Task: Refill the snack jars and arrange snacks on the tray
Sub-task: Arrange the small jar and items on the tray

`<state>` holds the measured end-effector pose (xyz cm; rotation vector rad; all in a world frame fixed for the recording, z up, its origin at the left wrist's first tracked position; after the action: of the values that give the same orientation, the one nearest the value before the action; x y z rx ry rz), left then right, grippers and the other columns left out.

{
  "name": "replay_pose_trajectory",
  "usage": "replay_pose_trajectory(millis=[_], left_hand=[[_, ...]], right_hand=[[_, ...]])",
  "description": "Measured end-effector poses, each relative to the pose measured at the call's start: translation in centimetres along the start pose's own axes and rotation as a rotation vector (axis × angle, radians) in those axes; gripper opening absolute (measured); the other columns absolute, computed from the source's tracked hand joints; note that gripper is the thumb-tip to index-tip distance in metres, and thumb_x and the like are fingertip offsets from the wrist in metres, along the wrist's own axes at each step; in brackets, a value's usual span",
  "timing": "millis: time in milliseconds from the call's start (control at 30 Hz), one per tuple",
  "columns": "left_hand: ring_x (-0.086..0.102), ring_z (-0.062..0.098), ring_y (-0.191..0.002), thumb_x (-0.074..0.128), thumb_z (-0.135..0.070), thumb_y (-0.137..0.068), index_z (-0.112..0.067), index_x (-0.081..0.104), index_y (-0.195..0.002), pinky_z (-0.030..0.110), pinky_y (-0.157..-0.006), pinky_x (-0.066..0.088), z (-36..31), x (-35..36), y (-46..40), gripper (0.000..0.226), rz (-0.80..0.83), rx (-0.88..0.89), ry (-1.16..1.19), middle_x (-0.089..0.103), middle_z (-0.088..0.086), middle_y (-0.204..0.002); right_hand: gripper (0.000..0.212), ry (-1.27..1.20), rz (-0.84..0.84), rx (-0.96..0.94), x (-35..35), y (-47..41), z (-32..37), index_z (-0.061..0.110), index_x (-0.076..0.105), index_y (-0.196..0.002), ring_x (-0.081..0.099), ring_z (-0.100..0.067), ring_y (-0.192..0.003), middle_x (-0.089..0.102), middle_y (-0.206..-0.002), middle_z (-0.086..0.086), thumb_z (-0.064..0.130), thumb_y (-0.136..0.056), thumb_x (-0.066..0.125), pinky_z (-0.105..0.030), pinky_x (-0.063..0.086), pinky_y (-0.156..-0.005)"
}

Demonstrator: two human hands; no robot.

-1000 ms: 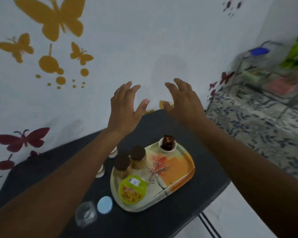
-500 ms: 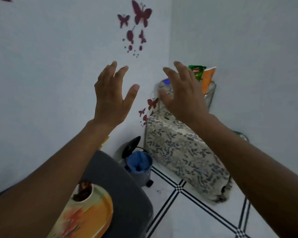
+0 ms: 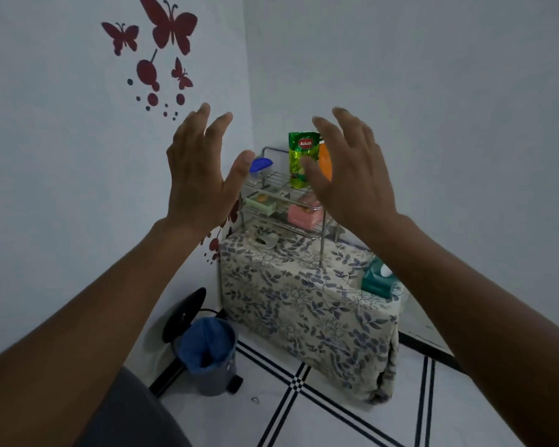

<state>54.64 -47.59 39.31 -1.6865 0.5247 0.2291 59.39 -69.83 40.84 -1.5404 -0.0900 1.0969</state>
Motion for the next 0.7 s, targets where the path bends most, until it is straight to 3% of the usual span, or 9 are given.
replay_pose_trajectory(millis=[367,700], left_hand=[[0.025,0.032,-0.153,0.041,-0.054,-0.103,-0.016,0.043,-0.152,0.047,-0.122,0.019,11.3,15.5,-11.1,0.062,0.003,-0.043,-0.032,0.031,0.013,-0.165],[0.028,0.029,-0.152,0.042,-0.053,-0.103,-0.017,0.045,-0.151,0.047,-0.120,0.023,18.1,29.2,-18.3,0.060,0.049,-0.069,0.023,0.035,0.012,-0.163]], right_hand=[[0.057,0.009,0.059,-0.057,17.2,-14.2,-8.4,0.017,0.040,-0.151,0.033,-0.031,-0.145,0.036,-0.159,-0.013,0.045,-0.102,0.049,-0.048,0.038,-0.110],[0.067,-0.093,0.085,0.011,31.6,-22.9,-15.6,0.017,0.033,-0.154,0.032,-0.027,-0.146,0.037,-0.159,-0.010,0.056,-0.101,0.046,-0.045,0.032,-0.115]])
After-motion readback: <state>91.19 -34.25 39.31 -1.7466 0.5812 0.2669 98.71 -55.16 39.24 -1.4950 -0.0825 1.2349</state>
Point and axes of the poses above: each hand's wrist, its own y-axis away from the middle knuckle, its own x-axis out of the palm, z = x × y, the point moved 3 cm from there along -y, towards the middle knuckle
